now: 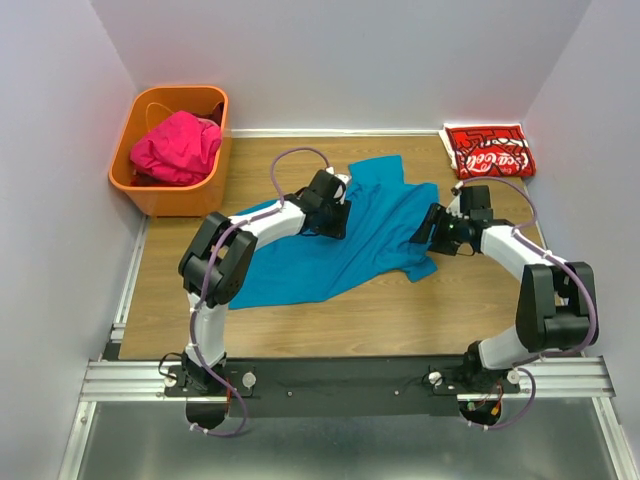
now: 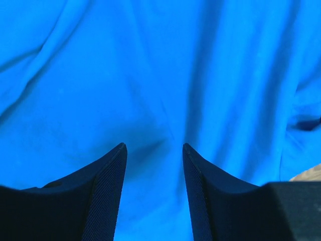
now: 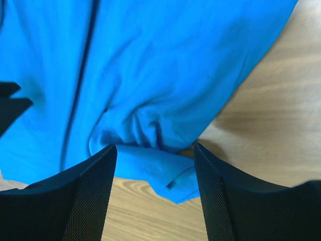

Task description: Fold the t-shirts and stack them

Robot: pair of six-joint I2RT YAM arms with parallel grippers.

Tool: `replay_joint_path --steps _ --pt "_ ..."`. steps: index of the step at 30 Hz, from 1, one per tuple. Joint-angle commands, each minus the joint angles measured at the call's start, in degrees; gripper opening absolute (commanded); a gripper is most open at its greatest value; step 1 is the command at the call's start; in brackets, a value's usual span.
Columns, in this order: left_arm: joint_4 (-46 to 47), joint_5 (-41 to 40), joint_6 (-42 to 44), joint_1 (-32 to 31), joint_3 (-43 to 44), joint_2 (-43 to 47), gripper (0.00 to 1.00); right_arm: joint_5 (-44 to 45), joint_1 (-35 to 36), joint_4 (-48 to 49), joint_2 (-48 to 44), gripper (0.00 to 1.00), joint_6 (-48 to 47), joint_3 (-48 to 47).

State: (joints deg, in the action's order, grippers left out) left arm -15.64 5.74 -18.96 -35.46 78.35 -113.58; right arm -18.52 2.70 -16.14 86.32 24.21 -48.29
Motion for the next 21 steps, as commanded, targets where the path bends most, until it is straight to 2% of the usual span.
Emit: replay_joint_path --steps 1,8,14,17,20,21 --pt "0.34 -1.43 1.73 0.39 2.51 -0.24 0.56 0.85 1.25 -0.65 -2.82 0.7 2.07 2.59" --pt "0.43 -1.69 2.09 0.39 2.16 -2.26 0.56 2.88 2.75 -0.64 -1.42 0.68 3.22 4.35" --pt "2.01 -1.96 1.91 0.39 -0.03 -2.26 0.56 4.02 4.51 -0.47 0.51 0.61 3.3 4.35" --pt "2.8 -1.87 1.82 0.39 -0.74 -2.09 0.56 4.29 4.95 -0.47 0.51 0.47 3.3 4.52" --pt "3.25 -1.78 1.82 0.39 -1.18 -2.35 0.56 3.85 5.03 -0.64 0.08 0.24 3.13 4.7" --pt "3.33 -1.78 1.91 0.39 -1.27 -2.35 0.56 3.59 5.04 -0.82 -0.36 0.19 3.13 4.7"
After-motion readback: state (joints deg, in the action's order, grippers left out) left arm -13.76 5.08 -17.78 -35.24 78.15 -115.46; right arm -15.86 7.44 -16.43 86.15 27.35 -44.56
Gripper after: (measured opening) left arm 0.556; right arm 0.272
